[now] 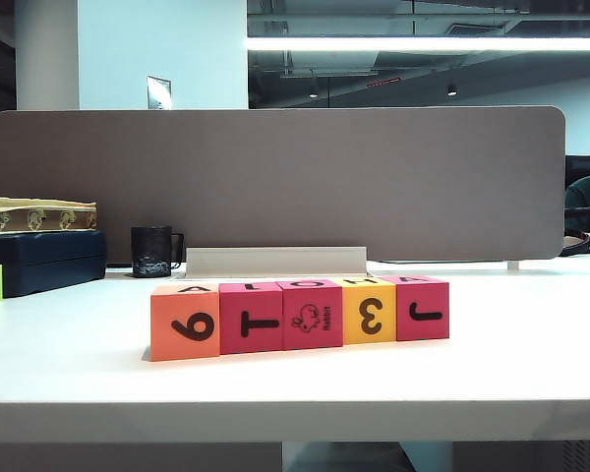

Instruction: Select the appropriate blocks from the scattered letter blocks on the table and arrange them in a row to spell out "ALOHA".

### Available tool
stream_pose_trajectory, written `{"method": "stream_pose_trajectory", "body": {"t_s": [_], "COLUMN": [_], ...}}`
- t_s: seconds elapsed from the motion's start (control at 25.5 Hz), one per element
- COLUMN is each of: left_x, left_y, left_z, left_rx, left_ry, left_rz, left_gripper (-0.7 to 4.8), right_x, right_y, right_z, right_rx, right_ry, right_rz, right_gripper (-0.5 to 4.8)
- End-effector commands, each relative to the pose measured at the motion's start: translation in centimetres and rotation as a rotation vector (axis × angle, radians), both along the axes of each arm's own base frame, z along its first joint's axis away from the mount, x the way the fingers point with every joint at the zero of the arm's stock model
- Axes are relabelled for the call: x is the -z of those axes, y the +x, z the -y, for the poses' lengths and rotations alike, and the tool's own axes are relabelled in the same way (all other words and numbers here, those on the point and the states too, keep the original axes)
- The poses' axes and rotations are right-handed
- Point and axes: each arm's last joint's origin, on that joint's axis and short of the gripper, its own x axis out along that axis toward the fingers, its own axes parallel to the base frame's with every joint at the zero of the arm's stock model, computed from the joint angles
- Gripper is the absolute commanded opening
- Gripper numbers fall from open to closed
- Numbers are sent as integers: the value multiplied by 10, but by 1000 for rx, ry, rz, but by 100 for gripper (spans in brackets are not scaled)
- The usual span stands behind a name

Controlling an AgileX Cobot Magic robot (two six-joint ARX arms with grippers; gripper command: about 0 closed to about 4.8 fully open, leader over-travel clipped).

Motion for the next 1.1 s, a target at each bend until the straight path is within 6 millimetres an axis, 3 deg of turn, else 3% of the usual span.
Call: {"method": "stream_pose_trajectory", "body": {"t_s": [0.04, 0.51, 1.1], "left_x": [1, 1, 1], "left_y": [0, 0, 0], "left_z": [0, 0, 0], "left_rx": [3, 3, 3], "left_ry": [-8, -8, -8], "left_rz": [-10, -11, -11], "left_gripper": [-5, -5, -5], "right_x": [4, 21, 21], "right_y": [-4, -14, -14], "right_z": [3, 3, 4], "right_rx": [53, 76, 109], "right_ry": [6, 6, 19], "right_rz": [-48, -137, -139], "right_gripper": [-6, -5, -5]}}
